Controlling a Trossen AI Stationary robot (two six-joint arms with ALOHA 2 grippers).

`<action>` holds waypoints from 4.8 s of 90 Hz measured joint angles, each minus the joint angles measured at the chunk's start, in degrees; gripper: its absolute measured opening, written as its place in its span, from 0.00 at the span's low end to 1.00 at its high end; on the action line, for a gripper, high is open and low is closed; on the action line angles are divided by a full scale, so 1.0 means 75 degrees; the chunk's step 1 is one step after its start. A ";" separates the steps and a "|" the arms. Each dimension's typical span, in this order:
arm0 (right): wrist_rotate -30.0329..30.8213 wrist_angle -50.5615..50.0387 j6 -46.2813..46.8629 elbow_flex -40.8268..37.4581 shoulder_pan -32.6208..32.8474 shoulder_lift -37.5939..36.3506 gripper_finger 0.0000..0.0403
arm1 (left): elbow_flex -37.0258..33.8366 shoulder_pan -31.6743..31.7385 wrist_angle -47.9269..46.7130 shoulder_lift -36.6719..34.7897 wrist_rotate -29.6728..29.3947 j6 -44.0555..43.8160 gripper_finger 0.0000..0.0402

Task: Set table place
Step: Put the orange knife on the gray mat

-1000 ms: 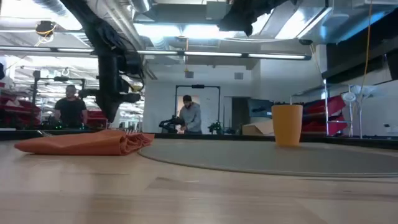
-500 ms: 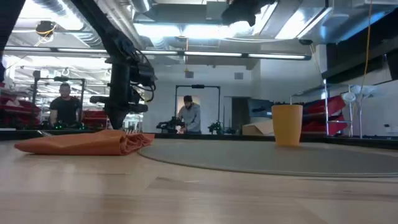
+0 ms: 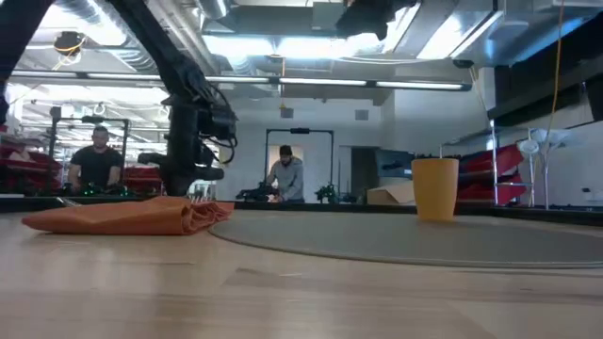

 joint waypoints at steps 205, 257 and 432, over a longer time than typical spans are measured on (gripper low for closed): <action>-0.0012 -0.0426 -0.0082 -0.0009 0.0000 -0.0041 0.29 | 0.1824 -0.0896 -0.1367 0.0709 -0.0771 0.0226 0.00; -0.0006 -0.0434 -0.0084 -0.0009 -0.0003 -0.0041 0.29 | 0.1304 -0.0221 -0.1730 0.0682 -0.0810 0.0370 0.00; -0.0026 -0.0391 -0.0193 -0.0009 -0.0003 -0.0041 0.29 | 0.1052 -0.2069 0.1269 0.1153 0.1419 -0.0921 0.00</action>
